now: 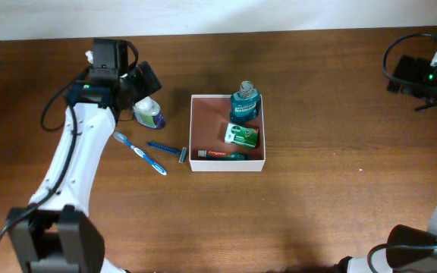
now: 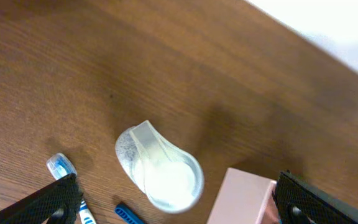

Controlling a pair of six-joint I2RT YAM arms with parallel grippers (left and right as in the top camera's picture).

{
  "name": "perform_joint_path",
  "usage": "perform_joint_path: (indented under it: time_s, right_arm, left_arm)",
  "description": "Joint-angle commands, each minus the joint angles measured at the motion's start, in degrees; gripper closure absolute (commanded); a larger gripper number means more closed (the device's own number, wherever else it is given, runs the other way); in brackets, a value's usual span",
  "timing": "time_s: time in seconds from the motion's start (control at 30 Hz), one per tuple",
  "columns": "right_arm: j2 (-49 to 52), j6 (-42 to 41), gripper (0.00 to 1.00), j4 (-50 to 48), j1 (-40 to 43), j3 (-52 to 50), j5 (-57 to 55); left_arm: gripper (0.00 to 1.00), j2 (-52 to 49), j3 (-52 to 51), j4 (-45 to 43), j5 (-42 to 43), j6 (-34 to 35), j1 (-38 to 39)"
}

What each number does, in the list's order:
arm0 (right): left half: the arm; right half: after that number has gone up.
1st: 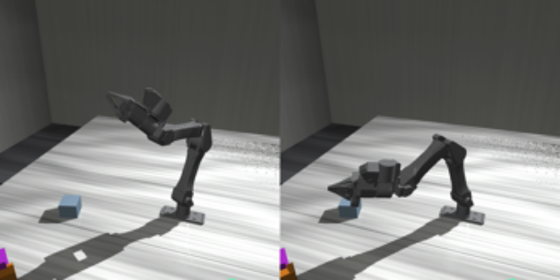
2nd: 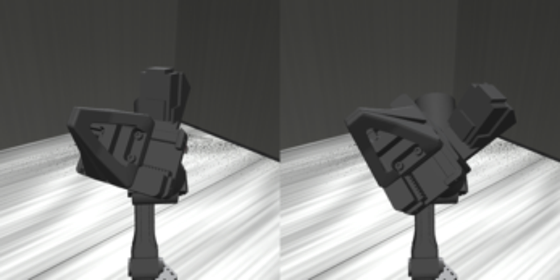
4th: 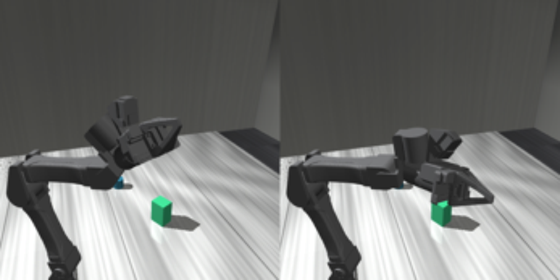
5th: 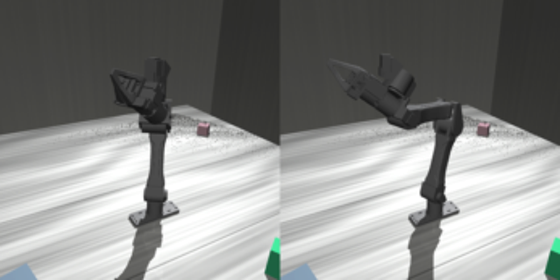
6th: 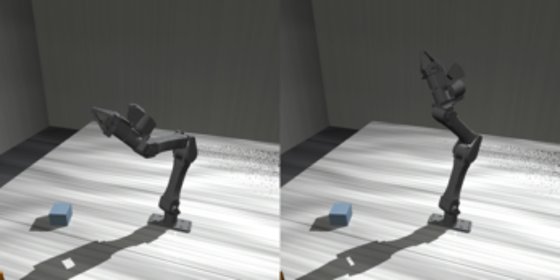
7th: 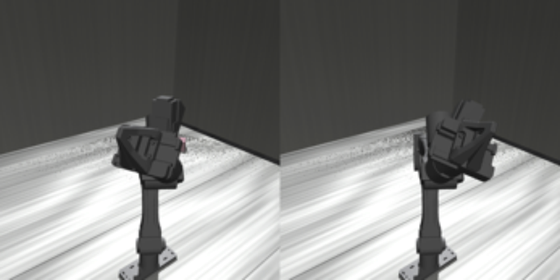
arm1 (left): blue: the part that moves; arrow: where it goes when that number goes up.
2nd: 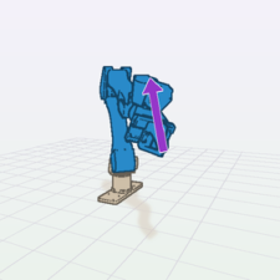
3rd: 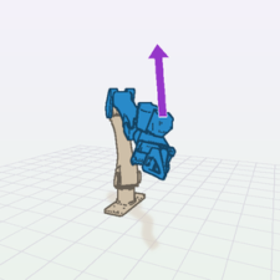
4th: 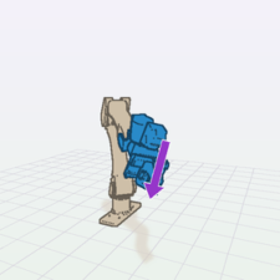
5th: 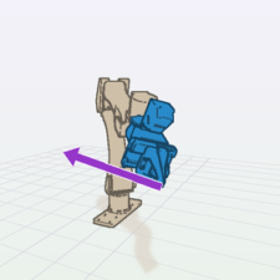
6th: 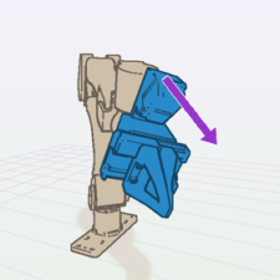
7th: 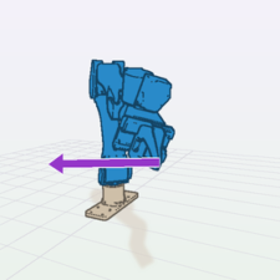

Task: Pack container
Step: 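Lower the left gripper and close it on the soap bottle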

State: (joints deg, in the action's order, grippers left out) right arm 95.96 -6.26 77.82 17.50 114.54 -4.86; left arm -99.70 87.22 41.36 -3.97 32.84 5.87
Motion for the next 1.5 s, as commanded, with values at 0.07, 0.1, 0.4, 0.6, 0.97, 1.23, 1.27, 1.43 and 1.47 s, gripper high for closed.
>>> perform_joint_path:
  time_s: [0.07,0.1,0.4,0.6,0.97,1.23,1.27,1.43,1.47]
  right_arm:
    - [0.42,-0.68,0.01,-0.09,0.20,0.39,0.28]
    - [0.42,-0.68,0.01,-0.09,0.20,0.39,0.28]
    - [0.42,-0.68,0.01,-0.09,0.20,0.39,0.28]
    - [0.42,-0.68,0.01,-0.09,0.20,0.37,0.28]
    - [0.42,-0.68,0.01,-0.09,0.20,0.39,0.28]
    - [0.42,-0.68,0.01,-0.09,0.20,0.39,0.28]
    - [0.42,-0.68,0.01,-0.09,0.20,0.39,0.28]
    - [0.42,-0.68,0.01,-0.09,0.20,0.39,0.28]
    - [0.42,-0.68,0.01,-0.09,0.20,0.39,0.28]
  left_arm:
    - [0.01,-1.55,0.35,-1.14,-1.51,0.59,-0.28]
    - [0.01,-1.57,0.35,-1.27,-1.49,0.59,-0.28]
    - [0.04,-3.65,0.35,-1.44,-1.44,0.59,-0.28]
    - [0.18,-5.14,0.35,-2.10,-1.46,0.59,-0.28]
    - [0.48,-5.18,0.37,-3.80,-1.44,0.59,-0.28]
    - [0.35,-5.25,0.35,-3.74,-1.46,0.59,-0.28]
    - [0.38,-5.31,0.35,-3.61,-1.46,0.59,-0.28]
    - [0.39,-5.42,0.35,-3.17,-1.46,0.59,-0.28]
    - [0.39,-5.42,0.35,-3.17,-1.46,0.59,-0.28]
